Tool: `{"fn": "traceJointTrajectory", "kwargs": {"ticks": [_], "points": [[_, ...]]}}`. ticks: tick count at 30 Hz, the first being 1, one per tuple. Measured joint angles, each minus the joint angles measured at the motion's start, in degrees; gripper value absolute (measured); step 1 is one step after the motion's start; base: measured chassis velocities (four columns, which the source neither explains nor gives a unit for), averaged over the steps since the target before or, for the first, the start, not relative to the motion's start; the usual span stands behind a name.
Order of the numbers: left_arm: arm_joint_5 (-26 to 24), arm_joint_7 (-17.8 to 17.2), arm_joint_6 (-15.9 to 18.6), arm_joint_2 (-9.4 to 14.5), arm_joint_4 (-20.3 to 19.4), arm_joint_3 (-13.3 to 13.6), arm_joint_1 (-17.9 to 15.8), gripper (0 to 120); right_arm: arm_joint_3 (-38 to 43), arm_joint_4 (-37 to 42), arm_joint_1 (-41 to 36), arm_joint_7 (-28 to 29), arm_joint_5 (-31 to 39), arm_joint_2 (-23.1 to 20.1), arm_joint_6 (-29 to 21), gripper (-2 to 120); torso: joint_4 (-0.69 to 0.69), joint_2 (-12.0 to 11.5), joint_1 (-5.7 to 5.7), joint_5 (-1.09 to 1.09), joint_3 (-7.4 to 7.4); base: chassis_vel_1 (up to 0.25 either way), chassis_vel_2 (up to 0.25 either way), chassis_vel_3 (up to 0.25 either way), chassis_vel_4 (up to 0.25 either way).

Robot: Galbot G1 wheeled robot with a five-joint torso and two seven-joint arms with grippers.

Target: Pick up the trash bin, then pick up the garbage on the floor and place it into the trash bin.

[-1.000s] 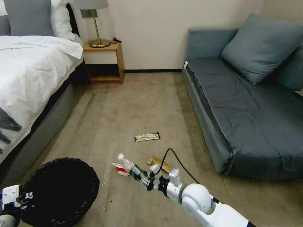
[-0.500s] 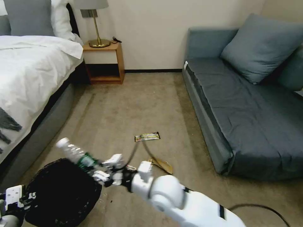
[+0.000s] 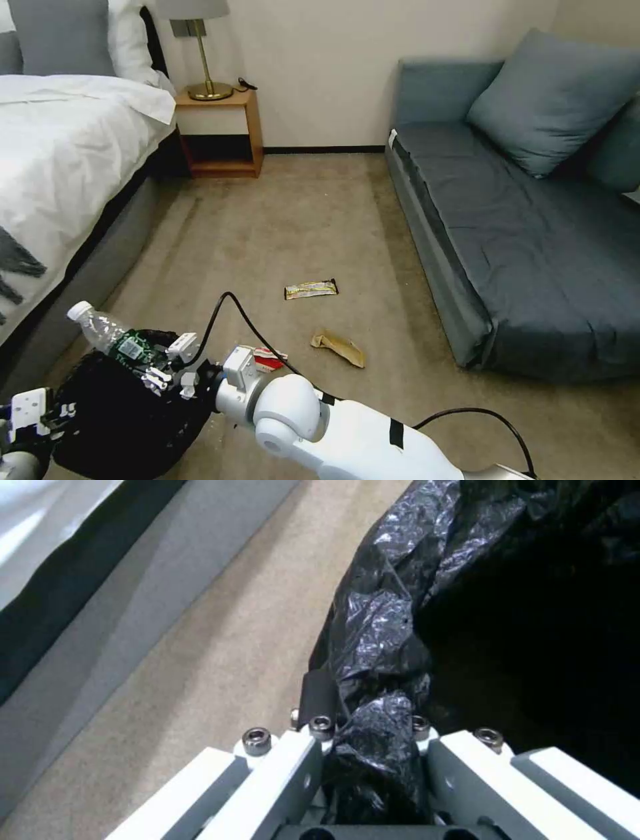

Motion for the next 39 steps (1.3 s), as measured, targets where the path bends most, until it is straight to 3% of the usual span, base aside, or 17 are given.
{"fn": "traceJointTrajectory", "kwargs": {"ticks": [5, 13, 19, 26, 30, 32, 35, 39], "points": [[-0.3, 0.06, 0.09, 0.35, -0.27, -0.21, 0.23, 3, 0.07, -0.06, -0.55, 0.04, -0.53, 0.0, -0.01, 50, 0.0, 0.0, 0.0, 0.01, 0.0, 0.0, 0.0, 0.0, 0.0], [-1.22, 0.11, 0.16, 0.88, -0.27, -1.31, 0.47, 3, 0.03, -0.29, -1.9, -0.01, -2.03, 0.08, -0.13, 83, 0.0, 0.0, 0.0, 0.01, 0.0, 0.0, 0.0, 0.0, 0.0], [-1.42, 0.13, 0.16, 1.04, -0.27, -1.5, 0.53, 3, 0.84, 0.15, -3.14, -0.12, -2.38, -0.34, -0.16, 99, 0.0, 0.0, 0.0, 0.01, 0.0, 0.0, 0.0, 0.0, 0.0], [-1.52, 0.14, 0.16, 0.81, -0.17, -1.57, 0.28, 3, 4.15, 1.94, -6.26, 0.02, -5.69, -3.1, 0.75, 100, 0.0, 0.0, 0.0, 0.02, 0.0, 0.0, 0.0, 0.0, 0.0], [-1.52, 0.14, 0.16, 0.39, 0.36, -1.49, -0.09, 3, 8.58, 4.78, -10.27, -0.47, -12.54, -7.14, 2.62, 100, 0.0, 0.01, 0.0, 0.03, 0.0, 0.0, 0.0, 0.0, 0.0], [-1.52, 0.14, 0.16, 0.39, 0.36, -1.49, -0.09, 3, 8.58, 4.78, -10.27, -0.47, -12.54, -7.14, 2.62, 100, 0.0, 0.01, 0.0, 0.03, 0.0, 0.0, 0.0, 0.0, 0.0], [-1.51, 0.11, 0.11, 0.06, 0.98, -1.54, -0.59, 3, 14.05, 6.86, -14.75, -2.14, -16.27, -11.23, 5.71, 100, -0.02, 0.0, 0.0, 0.02, 0.0, 0.0, 0.0, 0.0, 0.0], [-1.4, 0.09, 0.08, -0.08, 1.68, -1.62, -0.97, 3, 18.1, 7.92, -19.08, -2.9, -18.28, -13.53, 7.24, 100, 0.0, 0.0, 0.0, 0.03, 0.0, 0.0, 0.0, 0.0, 0.0]]}}
